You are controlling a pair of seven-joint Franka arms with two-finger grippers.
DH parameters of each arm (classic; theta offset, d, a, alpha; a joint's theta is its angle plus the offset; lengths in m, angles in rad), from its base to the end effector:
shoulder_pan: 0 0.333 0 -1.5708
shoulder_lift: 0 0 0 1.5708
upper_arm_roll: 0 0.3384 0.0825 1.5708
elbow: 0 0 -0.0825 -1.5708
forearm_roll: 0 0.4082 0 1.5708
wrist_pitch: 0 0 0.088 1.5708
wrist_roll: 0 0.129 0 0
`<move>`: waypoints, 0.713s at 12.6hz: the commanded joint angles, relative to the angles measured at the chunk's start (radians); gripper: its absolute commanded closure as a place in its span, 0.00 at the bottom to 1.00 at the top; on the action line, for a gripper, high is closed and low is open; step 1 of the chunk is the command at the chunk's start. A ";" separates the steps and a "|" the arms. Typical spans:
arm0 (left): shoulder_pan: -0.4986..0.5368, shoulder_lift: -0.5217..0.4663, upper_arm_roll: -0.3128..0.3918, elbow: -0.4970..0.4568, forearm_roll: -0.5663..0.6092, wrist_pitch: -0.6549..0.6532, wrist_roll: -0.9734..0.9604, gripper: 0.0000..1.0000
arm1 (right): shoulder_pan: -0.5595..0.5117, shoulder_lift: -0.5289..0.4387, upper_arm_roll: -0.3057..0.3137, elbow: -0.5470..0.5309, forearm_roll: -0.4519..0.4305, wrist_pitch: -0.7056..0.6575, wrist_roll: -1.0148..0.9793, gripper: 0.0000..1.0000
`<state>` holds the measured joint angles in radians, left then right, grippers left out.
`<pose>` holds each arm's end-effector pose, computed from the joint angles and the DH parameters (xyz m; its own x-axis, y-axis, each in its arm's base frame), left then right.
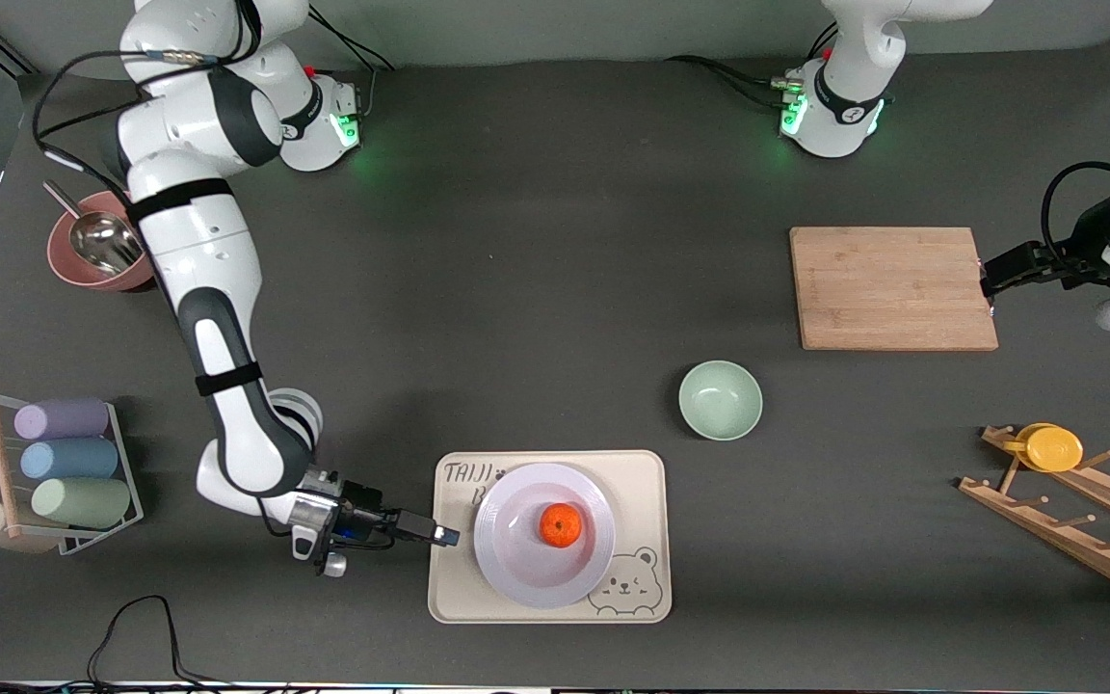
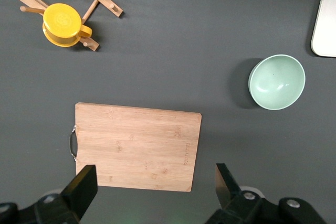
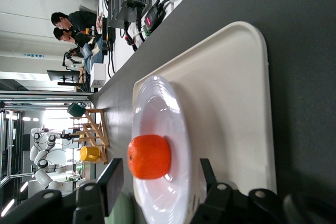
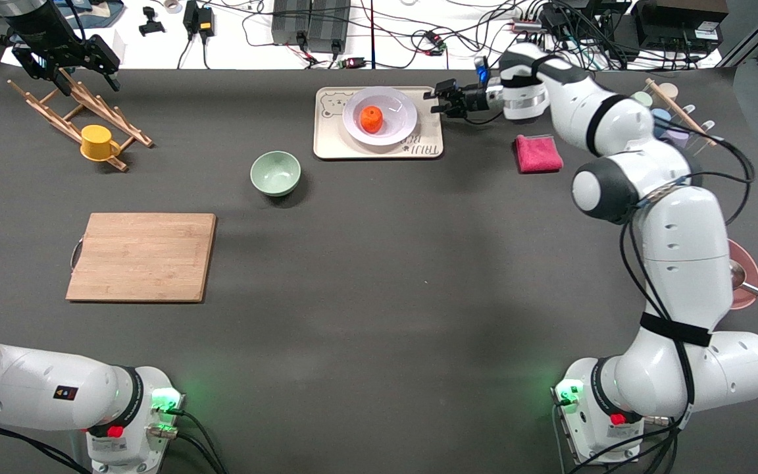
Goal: Place orange and plate with both arms
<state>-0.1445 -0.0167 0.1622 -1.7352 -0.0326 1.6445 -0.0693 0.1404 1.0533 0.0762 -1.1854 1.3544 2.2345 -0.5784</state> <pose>0.5710 0.0067 0.5591 0.9931 0.0890 -0.0764 0.0915 -0.9954 0.0297 0.7939 0.2028 0.1450 0.9720 -0.2234 0.0730 -0.0407 -0.4658 -0.8840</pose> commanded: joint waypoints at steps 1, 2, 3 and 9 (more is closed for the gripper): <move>-0.015 -0.038 0.006 -0.047 0.022 0.029 -0.018 0.00 | -0.033 -0.215 -0.044 -0.219 -0.127 -0.096 0.081 0.28; -0.013 -0.038 0.006 -0.049 0.022 0.029 -0.018 0.00 | -0.048 -0.269 -0.056 -0.273 -0.176 -0.127 0.083 0.28; -0.013 -0.037 0.006 -0.053 0.022 0.035 -0.018 0.00 | -0.059 -0.330 -0.070 -0.325 -0.239 -0.150 0.083 0.27; -0.009 -0.042 0.006 -0.066 0.022 0.038 -0.017 0.00 | -0.065 -0.656 -0.173 -0.416 -0.815 -0.418 0.244 0.09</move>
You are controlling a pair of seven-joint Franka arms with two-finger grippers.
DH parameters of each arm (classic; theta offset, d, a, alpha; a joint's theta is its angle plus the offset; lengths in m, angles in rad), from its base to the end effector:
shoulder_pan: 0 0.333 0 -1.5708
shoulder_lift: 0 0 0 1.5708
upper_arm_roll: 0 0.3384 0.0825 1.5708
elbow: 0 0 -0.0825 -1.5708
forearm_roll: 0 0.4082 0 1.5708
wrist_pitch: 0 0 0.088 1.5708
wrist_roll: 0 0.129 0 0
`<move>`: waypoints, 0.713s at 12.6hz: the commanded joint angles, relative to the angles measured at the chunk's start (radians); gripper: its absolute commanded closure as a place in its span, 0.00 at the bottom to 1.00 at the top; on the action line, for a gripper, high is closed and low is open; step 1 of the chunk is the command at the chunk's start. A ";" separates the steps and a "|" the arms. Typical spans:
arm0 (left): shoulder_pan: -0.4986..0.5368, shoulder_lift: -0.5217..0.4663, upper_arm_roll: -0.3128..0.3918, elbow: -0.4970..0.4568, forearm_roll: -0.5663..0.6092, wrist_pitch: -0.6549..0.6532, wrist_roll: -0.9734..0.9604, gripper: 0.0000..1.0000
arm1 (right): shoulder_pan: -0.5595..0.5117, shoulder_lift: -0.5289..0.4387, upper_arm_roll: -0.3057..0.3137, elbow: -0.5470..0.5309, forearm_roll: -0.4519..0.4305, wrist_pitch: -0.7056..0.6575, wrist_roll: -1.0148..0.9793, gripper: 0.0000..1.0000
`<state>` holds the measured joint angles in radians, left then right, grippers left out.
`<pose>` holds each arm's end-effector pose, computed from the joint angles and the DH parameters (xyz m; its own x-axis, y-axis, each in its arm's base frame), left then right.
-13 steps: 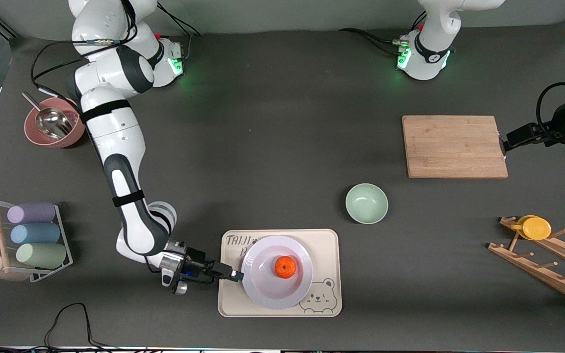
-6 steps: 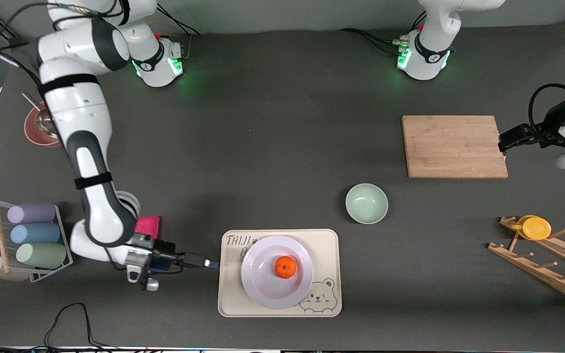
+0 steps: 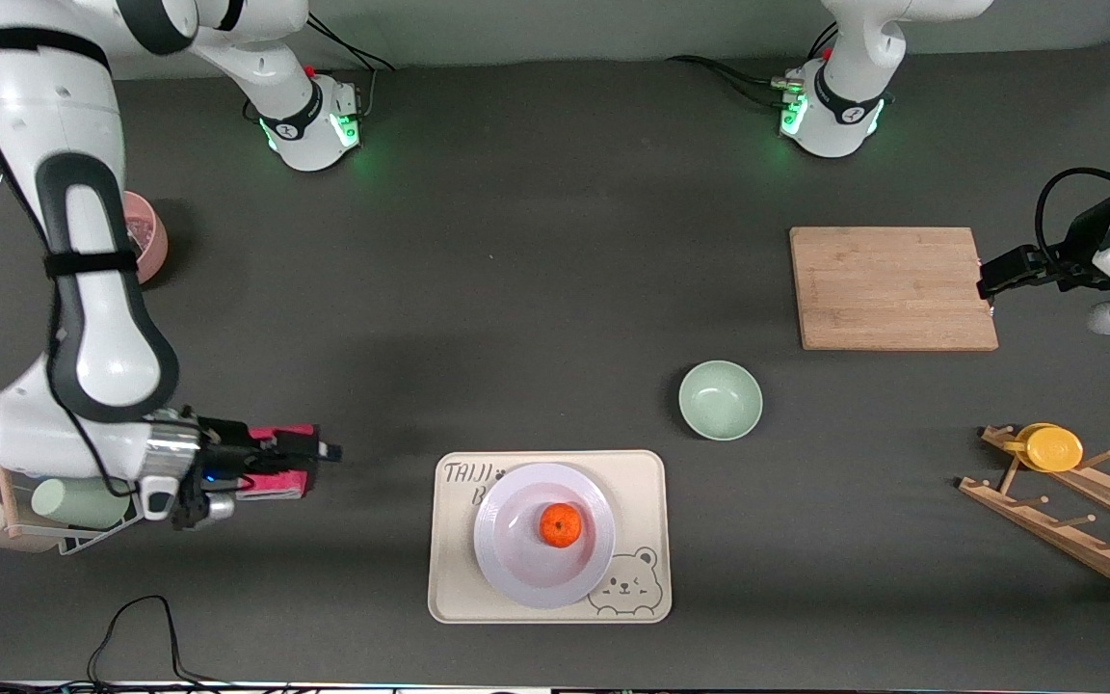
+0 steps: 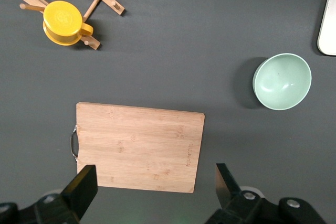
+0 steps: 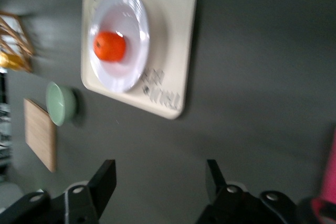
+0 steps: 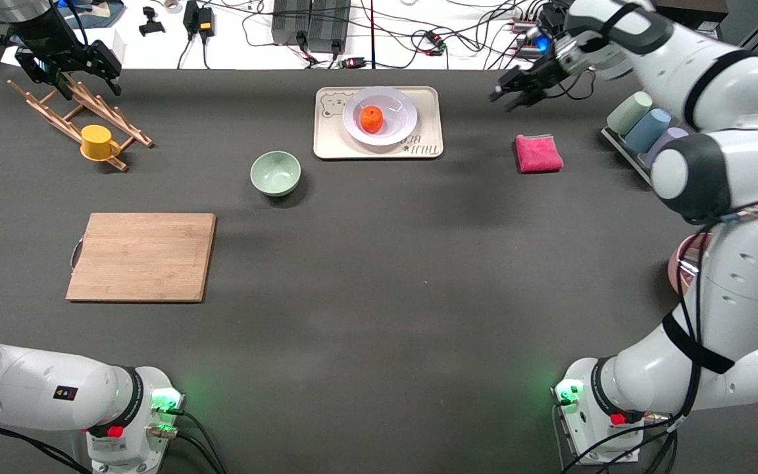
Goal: Place orange and plate with both arms
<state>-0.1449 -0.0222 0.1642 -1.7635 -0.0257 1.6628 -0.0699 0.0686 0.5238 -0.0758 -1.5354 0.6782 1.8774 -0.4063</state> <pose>0.5689 0.0087 0.5496 0.9926 0.0910 -0.0806 0.0932 -0.9954 0.0234 0.7129 0.0629 0.3407 0.9906 0.1366 -0.0051 0.1090 -0.8121 -0.5732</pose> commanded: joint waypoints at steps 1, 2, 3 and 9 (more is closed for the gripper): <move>-0.010 -0.035 0.005 -0.039 0.015 0.025 -0.016 0.00 | 0.002 -0.169 -0.022 -0.065 -0.220 -0.104 0.096 0.00; -0.010 -0.036 0.005 -0.042 0.015 0.026 -0.016 0.00 | -0.006 -0.195 -0.022 -0.055 -0.288 -0.133 0.130 0.00; -0.010 -0.042 0.005 -0.042 0.015 0.020 -0.016 0.00 | -0.009 -0.223 -0.022 -0.049 -0.345 -0.171 0.165 0.00; -0.012 -0.053 0.005 -0.057 0.015 0.046 -0.016 0.00 | -0.007 -0.321 -0.016 0.070 -0.581 -0.351 0.354 0.00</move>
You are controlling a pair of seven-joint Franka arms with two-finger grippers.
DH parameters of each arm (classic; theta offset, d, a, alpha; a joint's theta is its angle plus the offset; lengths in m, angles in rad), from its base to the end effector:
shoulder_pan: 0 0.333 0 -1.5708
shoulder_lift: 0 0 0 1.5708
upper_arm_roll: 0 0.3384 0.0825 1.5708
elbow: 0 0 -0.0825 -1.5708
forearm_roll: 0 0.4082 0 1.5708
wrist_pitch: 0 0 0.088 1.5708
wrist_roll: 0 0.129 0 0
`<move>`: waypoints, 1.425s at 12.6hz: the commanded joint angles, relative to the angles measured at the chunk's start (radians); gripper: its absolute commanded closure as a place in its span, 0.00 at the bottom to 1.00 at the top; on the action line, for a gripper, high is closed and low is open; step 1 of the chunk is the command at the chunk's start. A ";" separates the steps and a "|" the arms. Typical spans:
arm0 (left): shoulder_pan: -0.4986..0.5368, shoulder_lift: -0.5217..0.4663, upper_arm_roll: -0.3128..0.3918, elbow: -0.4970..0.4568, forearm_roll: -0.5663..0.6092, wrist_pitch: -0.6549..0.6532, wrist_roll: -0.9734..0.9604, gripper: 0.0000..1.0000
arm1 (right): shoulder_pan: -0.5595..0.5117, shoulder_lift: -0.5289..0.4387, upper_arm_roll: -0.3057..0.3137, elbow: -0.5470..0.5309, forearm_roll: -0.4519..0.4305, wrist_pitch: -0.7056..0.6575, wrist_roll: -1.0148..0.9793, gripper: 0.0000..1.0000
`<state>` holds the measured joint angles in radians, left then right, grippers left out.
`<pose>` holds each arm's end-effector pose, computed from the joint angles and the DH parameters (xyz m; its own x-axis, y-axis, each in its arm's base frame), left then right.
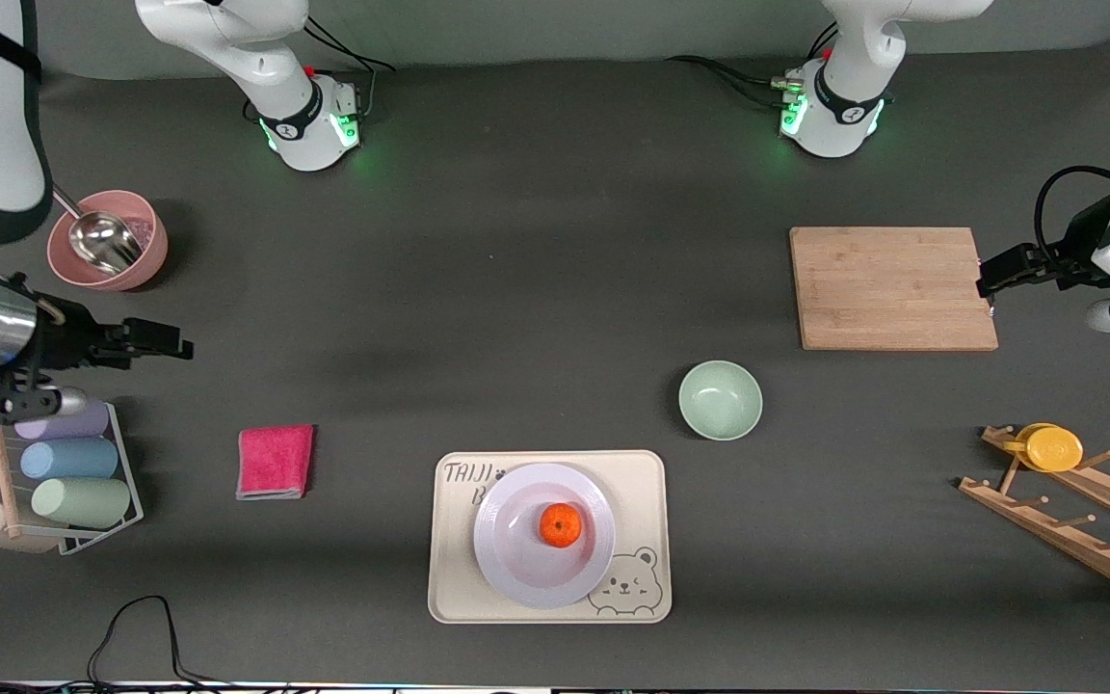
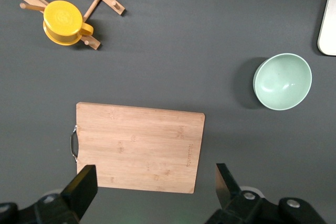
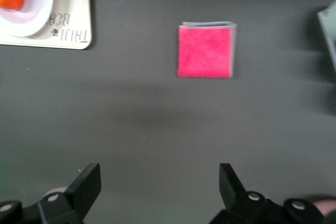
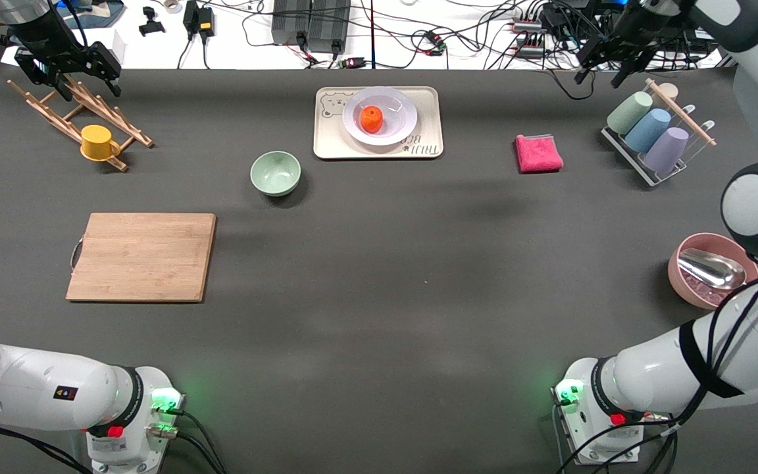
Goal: Place orange and plate with both arms
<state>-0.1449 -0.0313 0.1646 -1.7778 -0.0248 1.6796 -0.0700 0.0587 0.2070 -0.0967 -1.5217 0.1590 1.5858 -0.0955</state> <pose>0.5674 0.0093 0.5489 0.9934 0.0918 -0.0692 0.0937 -0.9953 0.0248 0.6356 0.0012 0.5260 0.9903 0.0537 -0.1279 0.0343 -0.9881 -0.1496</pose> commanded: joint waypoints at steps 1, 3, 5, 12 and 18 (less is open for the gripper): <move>-0.012 -0.047 0.004 -0.043 0.014 0.032 -0.016 0.00 | 0.000 -0.021 0.006 0.069 -0.084 -0.070 0.049 0.00; -0.016 -0.047 0.004 -0.045 0.014 0.049 -0.016 0.00 | -0.023 -0.060 0.008 0.061 -0.101 -0.069 0.065 0.00; -0.016 -0.055 0.006 -0.043 0.016 0.054 -0.016 0.00 | -0.031 -0.092 0.008 0.046 -0.102 -0.069 0.063 0.00; -0.002 -0.079 0.007 -0.023 0.039 0.032 -0.005 0.00 | -0.031 -0.136 0.006 0.021 -0.153 -0.060 0.120 0.00; -0.002 -0.091 0.009 -0.022 0.031 0.023 -0.002 0.00 | -0.030 -0.138 0.005 0.026 -0.174 -0.056 0.112 0.00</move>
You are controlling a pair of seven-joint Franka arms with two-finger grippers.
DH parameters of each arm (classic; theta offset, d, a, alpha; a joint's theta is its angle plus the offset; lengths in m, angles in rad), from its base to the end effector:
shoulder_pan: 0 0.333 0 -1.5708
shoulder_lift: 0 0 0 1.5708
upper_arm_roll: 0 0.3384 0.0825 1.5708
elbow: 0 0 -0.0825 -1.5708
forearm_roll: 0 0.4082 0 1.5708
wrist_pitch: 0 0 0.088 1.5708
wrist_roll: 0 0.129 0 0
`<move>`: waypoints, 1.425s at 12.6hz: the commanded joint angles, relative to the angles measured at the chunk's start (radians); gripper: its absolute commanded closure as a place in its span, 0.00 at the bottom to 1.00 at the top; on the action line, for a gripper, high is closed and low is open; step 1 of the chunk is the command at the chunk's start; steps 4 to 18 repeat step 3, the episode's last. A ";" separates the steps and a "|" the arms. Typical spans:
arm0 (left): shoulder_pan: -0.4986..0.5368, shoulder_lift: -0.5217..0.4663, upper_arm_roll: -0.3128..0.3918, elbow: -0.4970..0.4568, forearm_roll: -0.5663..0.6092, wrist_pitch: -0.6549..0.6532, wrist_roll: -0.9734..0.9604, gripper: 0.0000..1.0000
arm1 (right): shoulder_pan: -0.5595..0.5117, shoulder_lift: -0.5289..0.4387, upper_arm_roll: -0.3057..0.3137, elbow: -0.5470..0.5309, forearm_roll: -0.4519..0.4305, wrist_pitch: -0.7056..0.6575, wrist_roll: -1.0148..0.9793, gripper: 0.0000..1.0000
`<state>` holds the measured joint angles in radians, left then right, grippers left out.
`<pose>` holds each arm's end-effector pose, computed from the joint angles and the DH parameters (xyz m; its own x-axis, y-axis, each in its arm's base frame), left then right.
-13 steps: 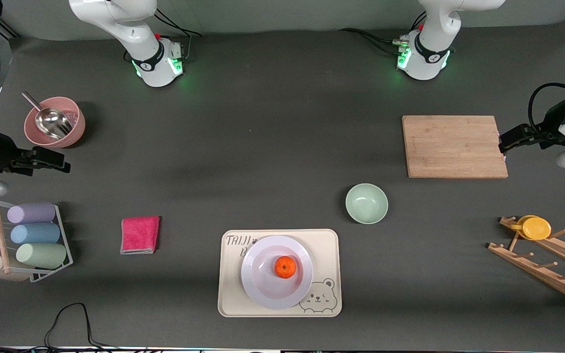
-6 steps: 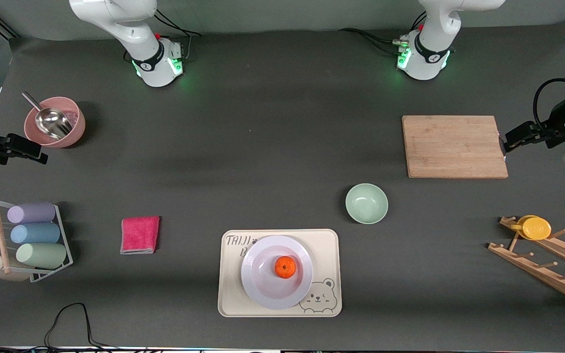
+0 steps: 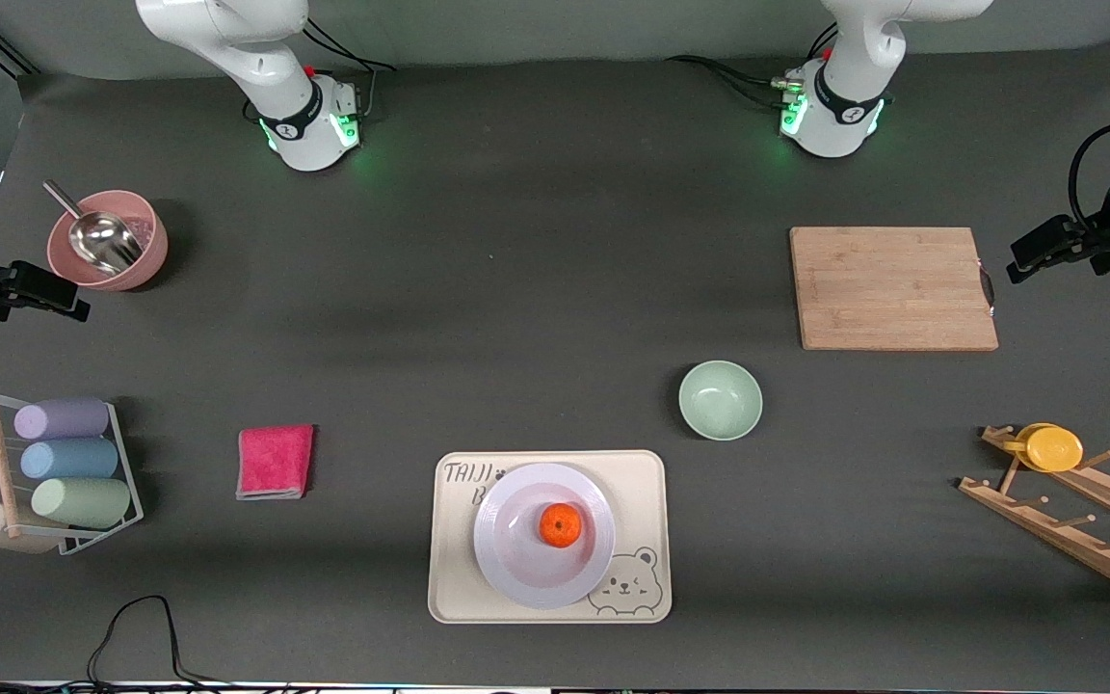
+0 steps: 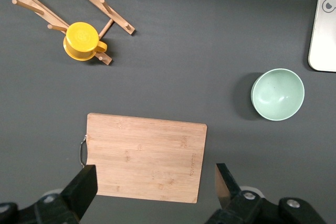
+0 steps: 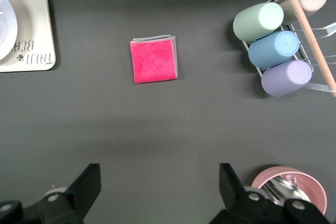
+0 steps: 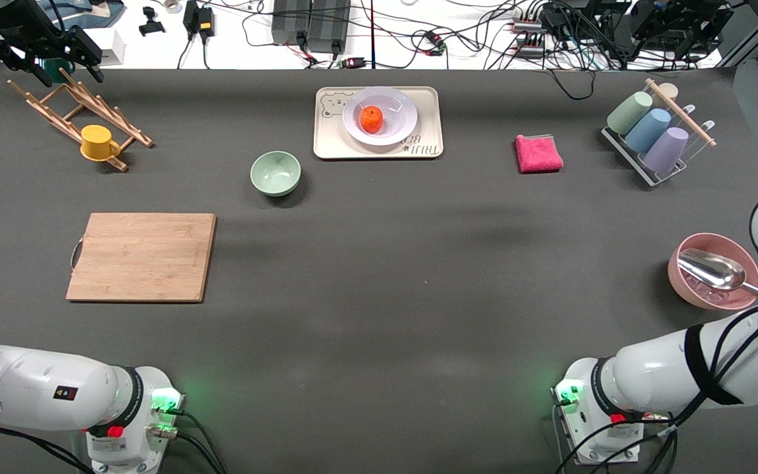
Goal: Place orange and plate with both arms
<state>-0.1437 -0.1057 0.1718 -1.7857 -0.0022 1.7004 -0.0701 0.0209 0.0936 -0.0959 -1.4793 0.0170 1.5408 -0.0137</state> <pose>0.5518 0.0193 0.5877 0.9951 0.0977 0.0174 0.0973 -0.9950 0.0215 0.6045 -0.0404 0.6123 0.9977 -0.0606 -0.0316 -0.0609 -0.9981 -0.0085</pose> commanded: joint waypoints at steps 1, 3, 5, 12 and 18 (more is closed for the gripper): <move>-0.004 -0.015 0.002 -0.011 0.008 0.005 -0.002 0.00 | 0.008 -0.025 0.005 -0.016 -0.032 -0.014 0.034 0.00; -0.005 -0.005 0.002 0.003 0.008 0.008 -0.002 0.00 | 0.008 -0.025 0.005 -0.016 -0.032 -0.016 0.037 0.00; -0.005 -0.005 0.002 0.003 0.008 0.008 -0.002 0.00 | 0.008 -0.025 0.005 -0.016 -0.032 -0.016 0.037 0.00; -0.005 -0.005 0.002 0.003 0.008 0.008 -0.002 0.00 | 0.008 -0.025 0.005 -0.016 -0.032 -0.016 0.037 0.00; -0.005 -0.005 0.002 0.003 0.008 0.008 -0.002 0.00 | 0.008 -0.025 0.005 -0.016 -0.032 -0.016 0.037 0.00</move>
